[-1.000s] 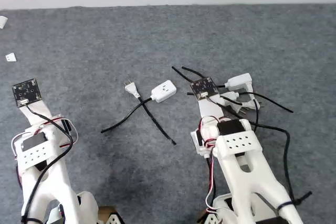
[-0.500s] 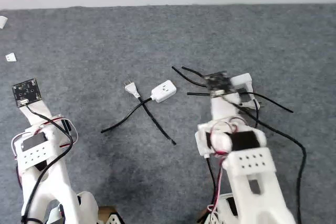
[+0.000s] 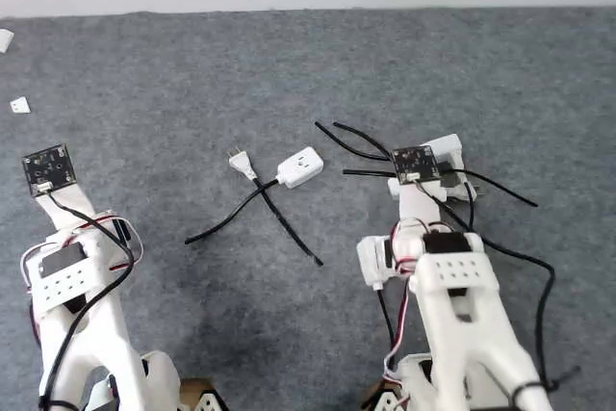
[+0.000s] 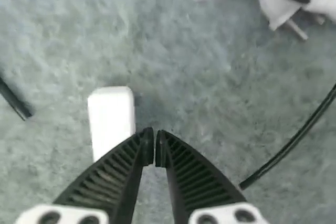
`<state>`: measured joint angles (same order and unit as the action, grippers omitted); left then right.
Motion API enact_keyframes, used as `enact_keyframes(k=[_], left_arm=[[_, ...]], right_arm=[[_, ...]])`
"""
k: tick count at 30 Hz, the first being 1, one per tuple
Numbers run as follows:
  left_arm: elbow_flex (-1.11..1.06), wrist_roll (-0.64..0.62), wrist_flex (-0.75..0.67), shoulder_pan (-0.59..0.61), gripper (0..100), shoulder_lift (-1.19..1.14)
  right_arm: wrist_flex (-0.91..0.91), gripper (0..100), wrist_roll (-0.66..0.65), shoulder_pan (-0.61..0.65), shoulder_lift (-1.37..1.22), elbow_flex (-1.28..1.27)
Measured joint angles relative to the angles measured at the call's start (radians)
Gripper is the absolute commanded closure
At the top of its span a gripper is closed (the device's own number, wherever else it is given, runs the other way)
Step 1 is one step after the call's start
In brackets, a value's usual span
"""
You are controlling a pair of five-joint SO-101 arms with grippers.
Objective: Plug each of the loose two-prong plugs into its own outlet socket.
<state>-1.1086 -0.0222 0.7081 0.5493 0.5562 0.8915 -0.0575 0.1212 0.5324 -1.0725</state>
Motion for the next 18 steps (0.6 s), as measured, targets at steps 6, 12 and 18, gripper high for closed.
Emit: enact_keyframes(k=[6,12,18], left_arm=[[0.0,0.0,0.0,0.0,88,0.0],[0.0,0.0,0.0,0.0,88,0.0],[0.0,0.0,0.0,0.0,88,0.0]], right_arm=[[0.0,99.0,0.0,0.009,-0.074,0.018],[0.003,99.0,0.0,0.11,-0.075,0.029],[0.012,99.0,0.0,0.207,0.091,-0.037]])
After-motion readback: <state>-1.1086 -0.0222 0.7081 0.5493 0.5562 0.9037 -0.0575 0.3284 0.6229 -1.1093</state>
